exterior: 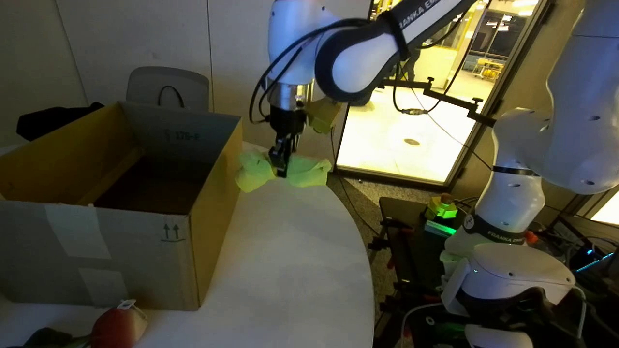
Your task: Place the black marker on the towel, fold the towel from left to right and right to left then place it inside the brown box
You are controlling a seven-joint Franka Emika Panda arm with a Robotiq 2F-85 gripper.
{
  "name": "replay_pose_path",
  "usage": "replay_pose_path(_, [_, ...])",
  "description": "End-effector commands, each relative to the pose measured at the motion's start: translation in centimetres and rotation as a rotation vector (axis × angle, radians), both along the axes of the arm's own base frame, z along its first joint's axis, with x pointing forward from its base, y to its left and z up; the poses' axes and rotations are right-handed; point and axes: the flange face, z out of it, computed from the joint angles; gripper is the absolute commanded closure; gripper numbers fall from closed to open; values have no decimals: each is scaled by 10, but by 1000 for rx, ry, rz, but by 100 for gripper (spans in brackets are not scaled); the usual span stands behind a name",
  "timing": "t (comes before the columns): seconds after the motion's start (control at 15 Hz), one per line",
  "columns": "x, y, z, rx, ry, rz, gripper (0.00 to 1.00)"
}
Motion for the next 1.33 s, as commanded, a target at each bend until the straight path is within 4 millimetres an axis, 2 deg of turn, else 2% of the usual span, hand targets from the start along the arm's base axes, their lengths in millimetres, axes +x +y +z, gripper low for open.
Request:
replay_pose_path(0.0, [5,7,77,-45,-109,-38,87])
replay_pose_path(0.13, [15,22,114,-63,-186,-52,86])
replay_pose_path(0.27, [32,37,141,-75,-252,-63,86])
replay_pose_path(0.4, [55,54,158,-84,-319,-73,86])
replay_pose_path(0.53, [81,71,165,-82,-373,-82,86])
replay_pose_path(0.73, [121,92,155,-81,-400,-97,85])
replay_pose_path(0.93, [155,112,130,-76,-386,-102,84])
replay_pose_path(1.07, [177,119,105,-74,-361,-93,82])
replay_pose_path(1.13, [184,124,98,-73,-347,-86,76])
replay_pose_path(1.2, [190,129,87,-82,-333,-85,50])
replay_pose_path(1.27, [195,132,79,-84,-317,-83,49])
